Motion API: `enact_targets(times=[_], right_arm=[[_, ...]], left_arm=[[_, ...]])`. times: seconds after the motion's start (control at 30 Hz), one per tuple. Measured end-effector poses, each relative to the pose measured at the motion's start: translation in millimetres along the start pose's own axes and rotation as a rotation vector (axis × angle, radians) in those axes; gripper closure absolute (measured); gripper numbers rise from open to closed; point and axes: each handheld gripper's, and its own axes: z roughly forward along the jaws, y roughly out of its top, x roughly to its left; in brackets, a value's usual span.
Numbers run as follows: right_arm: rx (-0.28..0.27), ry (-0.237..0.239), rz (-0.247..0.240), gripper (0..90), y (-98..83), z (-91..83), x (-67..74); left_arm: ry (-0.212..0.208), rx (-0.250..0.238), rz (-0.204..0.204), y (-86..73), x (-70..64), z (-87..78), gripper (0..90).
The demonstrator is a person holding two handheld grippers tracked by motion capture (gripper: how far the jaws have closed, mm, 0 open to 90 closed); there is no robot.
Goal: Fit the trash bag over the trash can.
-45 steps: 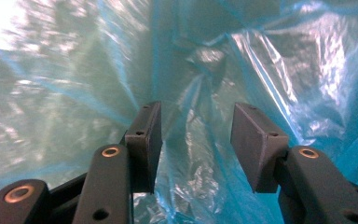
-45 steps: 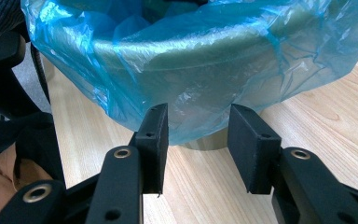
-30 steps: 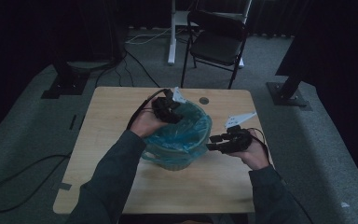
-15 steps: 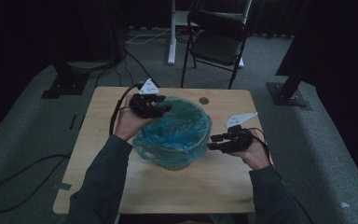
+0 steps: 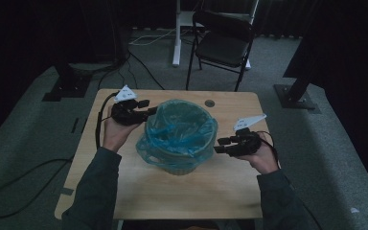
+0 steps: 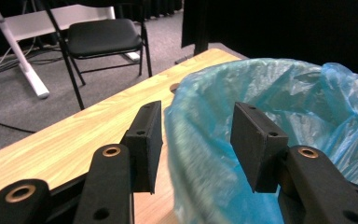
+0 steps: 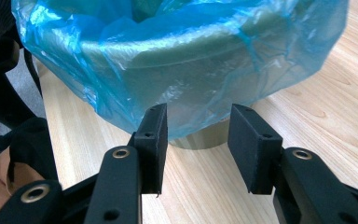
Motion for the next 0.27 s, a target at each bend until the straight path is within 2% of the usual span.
enact_targets(times=[0.27], right_arm=[[-0.009, -0.008, 0.013, 56.8, -2.4, -4.1, -3.5]], left_arm=[[0.036, 0.000, -0.042, -25.3, 9.1, -8.3, 52.3]])
